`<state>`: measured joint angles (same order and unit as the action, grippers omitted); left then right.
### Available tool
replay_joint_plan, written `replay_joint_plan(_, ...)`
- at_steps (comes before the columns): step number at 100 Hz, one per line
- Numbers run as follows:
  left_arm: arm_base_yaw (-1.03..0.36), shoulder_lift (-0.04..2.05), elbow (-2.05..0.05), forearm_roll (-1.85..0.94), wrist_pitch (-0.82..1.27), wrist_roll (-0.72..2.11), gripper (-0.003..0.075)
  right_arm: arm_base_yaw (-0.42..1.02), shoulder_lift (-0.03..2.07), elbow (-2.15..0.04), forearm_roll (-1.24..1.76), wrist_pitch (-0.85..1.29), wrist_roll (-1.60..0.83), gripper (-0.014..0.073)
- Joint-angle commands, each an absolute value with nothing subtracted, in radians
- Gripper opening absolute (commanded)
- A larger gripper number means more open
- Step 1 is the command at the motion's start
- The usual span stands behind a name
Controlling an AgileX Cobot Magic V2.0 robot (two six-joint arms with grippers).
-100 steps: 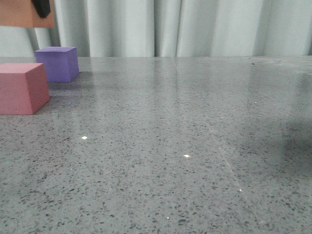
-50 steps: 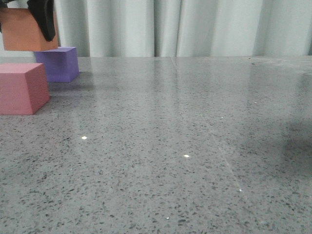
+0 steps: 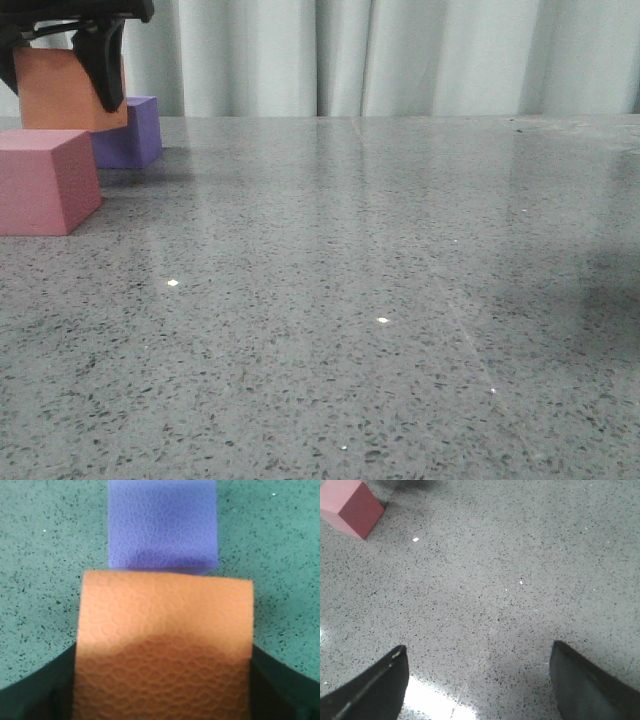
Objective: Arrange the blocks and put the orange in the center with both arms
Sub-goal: 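Lower the orange cube between the purple and pink cubes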
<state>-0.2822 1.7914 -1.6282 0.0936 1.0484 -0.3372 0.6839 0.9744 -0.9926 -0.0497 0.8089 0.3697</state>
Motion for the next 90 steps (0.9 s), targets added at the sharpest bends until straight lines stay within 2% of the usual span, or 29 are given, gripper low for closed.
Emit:
replay_joint_plan(1, -0.279, 1.76, -1.653, 0.102, 1.002, -0.345, 0.0294, 0.686, 0.957, -1.018, -0.06, 0.755, 0.37, 0.058)
replay_joint_plan(77, -0.279, 1.801, -1.582, 0.091, 0.941, -0.345, 0.0299, 0.686, 0.957, -1.018, -0.06, 0.755, 0.37, 0.058)
replay_joint_plan(90, -0.279, 1.801, -1.582, 0.086, 0.921, -0.345, 0.0362, 0.686, 0.957, -1.018, -0.06, 0.755, 0.37, 0.058)
